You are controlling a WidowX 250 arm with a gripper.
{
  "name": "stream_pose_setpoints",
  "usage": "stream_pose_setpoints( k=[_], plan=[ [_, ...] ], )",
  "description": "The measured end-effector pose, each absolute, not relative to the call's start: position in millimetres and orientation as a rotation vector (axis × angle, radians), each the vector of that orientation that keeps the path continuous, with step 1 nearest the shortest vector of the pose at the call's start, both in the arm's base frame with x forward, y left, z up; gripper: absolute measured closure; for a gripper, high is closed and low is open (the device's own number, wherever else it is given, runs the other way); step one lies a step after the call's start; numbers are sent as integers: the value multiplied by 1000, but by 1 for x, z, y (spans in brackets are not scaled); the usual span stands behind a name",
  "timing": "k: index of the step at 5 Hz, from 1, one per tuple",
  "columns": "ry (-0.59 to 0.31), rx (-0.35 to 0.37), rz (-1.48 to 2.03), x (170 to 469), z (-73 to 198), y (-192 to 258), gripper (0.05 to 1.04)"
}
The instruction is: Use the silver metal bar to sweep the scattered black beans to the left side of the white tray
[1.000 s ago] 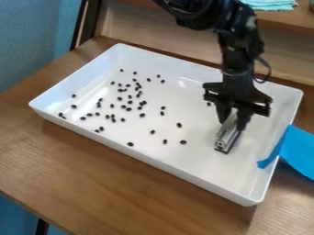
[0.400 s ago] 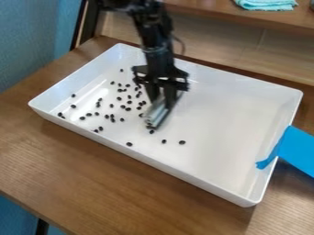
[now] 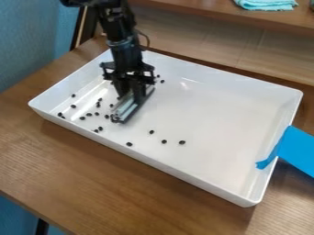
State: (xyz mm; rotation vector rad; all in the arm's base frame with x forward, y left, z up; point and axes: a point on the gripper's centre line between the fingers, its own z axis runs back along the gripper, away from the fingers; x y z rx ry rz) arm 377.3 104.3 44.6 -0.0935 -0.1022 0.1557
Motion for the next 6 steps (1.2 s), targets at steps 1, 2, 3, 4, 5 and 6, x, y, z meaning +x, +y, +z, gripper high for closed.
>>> stream_pose_setpoints(
  k=[1, 2, 3, 4, 5, 6],
  plan=[
    [-131, -88, 150, 367, 47, 128, 711],
    [-172, -84, 152, 360, 44, 154, 711],
    [-200, -85, 139, 351, 42, 175, 711],
    [-221, -81, 135, 338, 44, 203, 711],
    [-227, -98, 121, 338, 58, 213, 711],
    [-209, -182, 156, 343, 76, 203, 711]
  ],
)
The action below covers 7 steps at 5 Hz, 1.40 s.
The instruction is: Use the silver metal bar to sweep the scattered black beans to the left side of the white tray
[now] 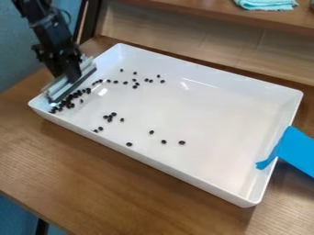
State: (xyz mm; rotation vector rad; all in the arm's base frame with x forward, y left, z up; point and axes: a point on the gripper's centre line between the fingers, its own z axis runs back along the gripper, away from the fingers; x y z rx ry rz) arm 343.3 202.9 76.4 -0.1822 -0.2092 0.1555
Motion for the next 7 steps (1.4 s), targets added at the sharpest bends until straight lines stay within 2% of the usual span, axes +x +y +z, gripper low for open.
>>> stream_pose_setpoints(
  k=[1, 2, 3, 4, 5, 6, 7],
  plan=[
    [-197, -262, 183, 359, 99, 172, 711],
    [-215, -277, 180, 374, 123, 133, 711],
    [-227, -290, 186, 373, 134, 92, 711],
    [-242, -288, 148, 363, 126, 48, 711],
    [-235, -282, 178, 354, 109, 24, 711],
    [-235, -266, 167, 355, 99, -9, 711],
    [-274, -249, 184, 363, 99, -28, 711]
  ],
)
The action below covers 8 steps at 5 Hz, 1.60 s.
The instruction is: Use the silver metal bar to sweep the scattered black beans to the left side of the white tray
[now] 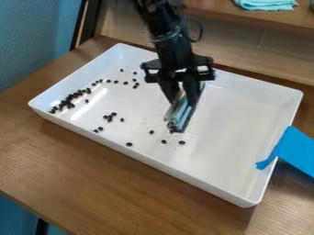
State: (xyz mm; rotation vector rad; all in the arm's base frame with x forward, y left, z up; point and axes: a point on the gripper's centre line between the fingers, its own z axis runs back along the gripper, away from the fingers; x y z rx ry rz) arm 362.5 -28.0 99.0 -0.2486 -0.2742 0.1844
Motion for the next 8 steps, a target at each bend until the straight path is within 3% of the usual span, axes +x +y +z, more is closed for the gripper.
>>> stream_pose_setpoints(
  k=[4, 8],
  plan=[
    [-283, -157, 144, 358, 43, -52, 711],
    [-292, -140, 141, 348, 38, 26, 711]
  ],
)
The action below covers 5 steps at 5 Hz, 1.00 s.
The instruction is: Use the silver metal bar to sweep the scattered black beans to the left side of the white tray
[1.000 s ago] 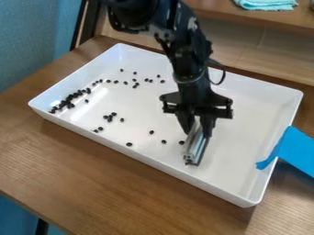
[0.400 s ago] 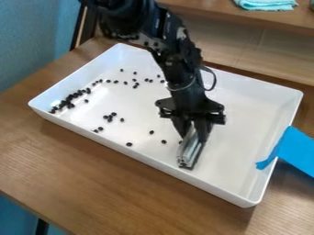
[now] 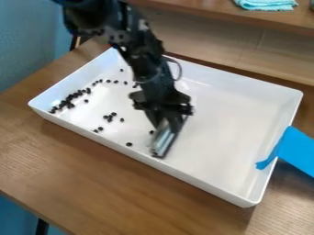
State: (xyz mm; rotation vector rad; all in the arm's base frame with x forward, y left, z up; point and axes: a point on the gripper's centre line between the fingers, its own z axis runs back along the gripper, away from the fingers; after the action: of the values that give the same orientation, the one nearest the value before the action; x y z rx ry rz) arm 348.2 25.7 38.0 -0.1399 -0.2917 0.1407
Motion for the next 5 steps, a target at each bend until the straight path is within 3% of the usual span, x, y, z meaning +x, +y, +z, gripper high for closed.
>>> stream_pose_setpoints(
  k=[5],
  plan=[
    [-296, -103, 140, 327, 44, 138, 711]
  ],
)
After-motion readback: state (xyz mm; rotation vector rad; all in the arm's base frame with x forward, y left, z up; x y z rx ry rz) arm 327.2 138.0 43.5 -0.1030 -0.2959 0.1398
